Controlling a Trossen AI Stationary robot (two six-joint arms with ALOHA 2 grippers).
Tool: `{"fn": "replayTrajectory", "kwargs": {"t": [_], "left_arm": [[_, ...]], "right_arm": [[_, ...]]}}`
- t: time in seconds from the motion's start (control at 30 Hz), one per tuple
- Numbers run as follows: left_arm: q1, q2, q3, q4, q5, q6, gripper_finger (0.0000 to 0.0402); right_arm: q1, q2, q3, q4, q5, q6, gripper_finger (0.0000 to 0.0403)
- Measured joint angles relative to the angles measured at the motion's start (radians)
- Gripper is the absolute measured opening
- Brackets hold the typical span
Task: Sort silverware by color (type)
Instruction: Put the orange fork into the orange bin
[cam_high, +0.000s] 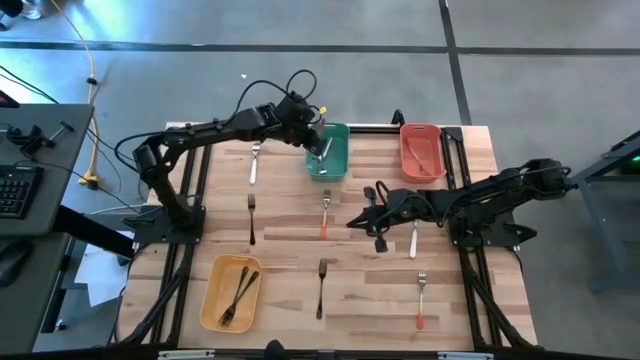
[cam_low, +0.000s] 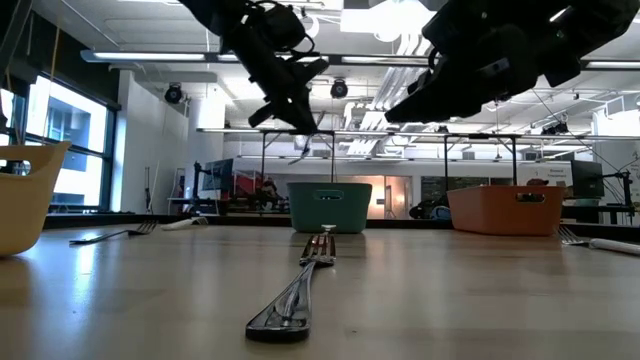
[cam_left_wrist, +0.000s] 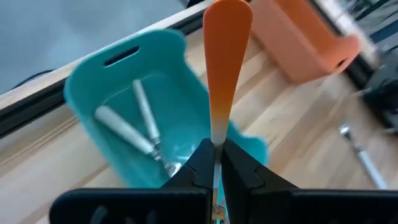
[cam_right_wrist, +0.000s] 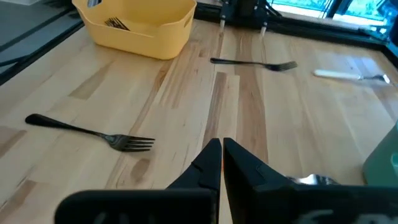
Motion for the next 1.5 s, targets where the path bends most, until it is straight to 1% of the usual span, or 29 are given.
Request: {"fn": "replayTrajectory", "kwargs": {"t": [0.23,0.53,0.8,0.93,1.1,1.2,1.3,1.43,1.5], "left_arm": [[0.007,0.014,0.001,0.083,-0.002,-0.035,0.0001],[0.016,0.128,0.0,0.092,0.037,-0.029,0.0001],[0.02,0.173,-0.001,0.099,0.03,0.0,0.0008],[0.019,0.176,-0.001,0.113,0.03,0.009,0.0024],[0.019,0.168,-0.001,0.139,0.03,0.021,0.0058],[0.018,0.153,0.0,0.142,0.031,0.052,0.0074],[0.015,0.145,0.0,0.135,0.03,0.103,0.0079],[-0.021,0.111,0.0,0.116,-0.027,0.268,0.0063],[-0.058,0.097,0.0,0.099,-0.082,0.339,0.0049]], "right_arm": [[0.0,0.0,0.0,-0.008,0.0,0.005,0.0],[0.0,0.0,0.0,-0.026,0.0,0.004,0.0],[0.0,0.0,-0.001,-0.029,0.0,0.004,0.0],[0.0,0.0,-0.001,-0.032,0.0,0.003,0.0],[0.0,0.0,-0.001,-0.034,0.0,0.005,0.0],[0.0,0.0,-0.001,-0.04,0.0,0.005,0.0],[0.0,0.0,-0.001,-0.048,0.0,0.004,0.0],[0.0,0.0,-0.001,-0.075,0.004,0.004,0.0],[0.001,-0.019,-0.002,-0.13,0.04,0.005,0.0]]}}
